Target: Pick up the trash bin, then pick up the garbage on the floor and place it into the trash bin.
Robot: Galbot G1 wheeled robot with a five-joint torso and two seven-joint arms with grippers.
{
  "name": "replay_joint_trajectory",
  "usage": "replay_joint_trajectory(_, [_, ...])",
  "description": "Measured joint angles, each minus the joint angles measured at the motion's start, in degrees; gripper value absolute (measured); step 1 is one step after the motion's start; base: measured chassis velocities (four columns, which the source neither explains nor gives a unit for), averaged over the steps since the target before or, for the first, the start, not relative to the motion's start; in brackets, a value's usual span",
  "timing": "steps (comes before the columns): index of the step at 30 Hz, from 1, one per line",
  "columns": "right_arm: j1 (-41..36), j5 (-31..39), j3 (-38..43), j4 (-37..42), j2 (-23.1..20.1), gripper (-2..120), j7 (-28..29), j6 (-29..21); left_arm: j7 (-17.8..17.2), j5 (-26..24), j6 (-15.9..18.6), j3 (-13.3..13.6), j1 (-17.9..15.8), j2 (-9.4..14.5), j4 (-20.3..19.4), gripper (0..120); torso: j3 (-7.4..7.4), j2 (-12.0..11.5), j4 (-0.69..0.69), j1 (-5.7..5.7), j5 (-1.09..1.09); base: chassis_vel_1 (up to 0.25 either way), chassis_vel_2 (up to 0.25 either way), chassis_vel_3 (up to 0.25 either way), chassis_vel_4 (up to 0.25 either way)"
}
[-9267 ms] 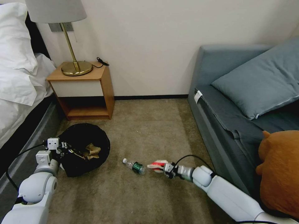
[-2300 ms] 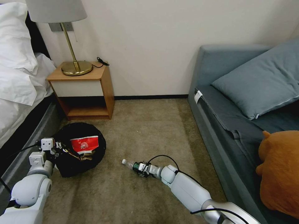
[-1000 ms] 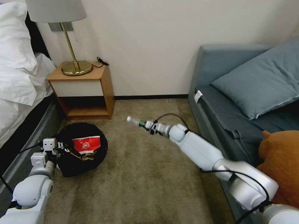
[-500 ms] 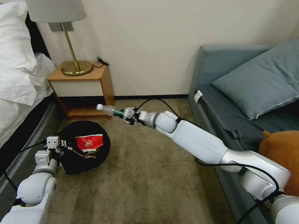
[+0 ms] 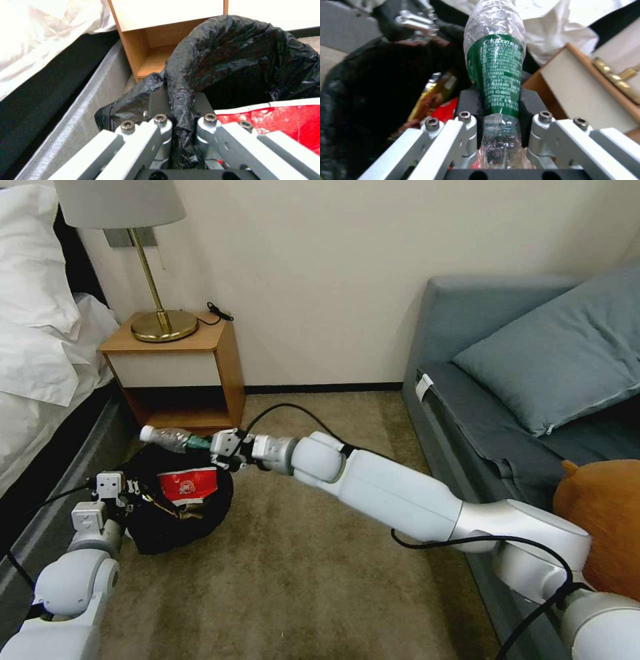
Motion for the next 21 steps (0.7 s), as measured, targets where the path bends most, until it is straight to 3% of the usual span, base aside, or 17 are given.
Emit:
replay_joint_trajectory(10, [-3.78,-3.79,-2.81,-8.52,5.13,16,3.47,3.39,-0.03,-0.17,-0.08,0.08,-0.33,-0.42,0.04,3,0.00,0.00,-0.01,0.00,0.01,0.000,0.000,0.000,0.000])
replay_joint_trajectory(21, [-5.70,-4.56,-4.00,-8.41,5.26,51,5.29,3.25,-0.03,-0.05,-0.08,0.09,-0.35,-0.75,-0.36,3,0.00,0.00,-0.01,0.00,0.01,0.000,0.000,0.000,0.000])
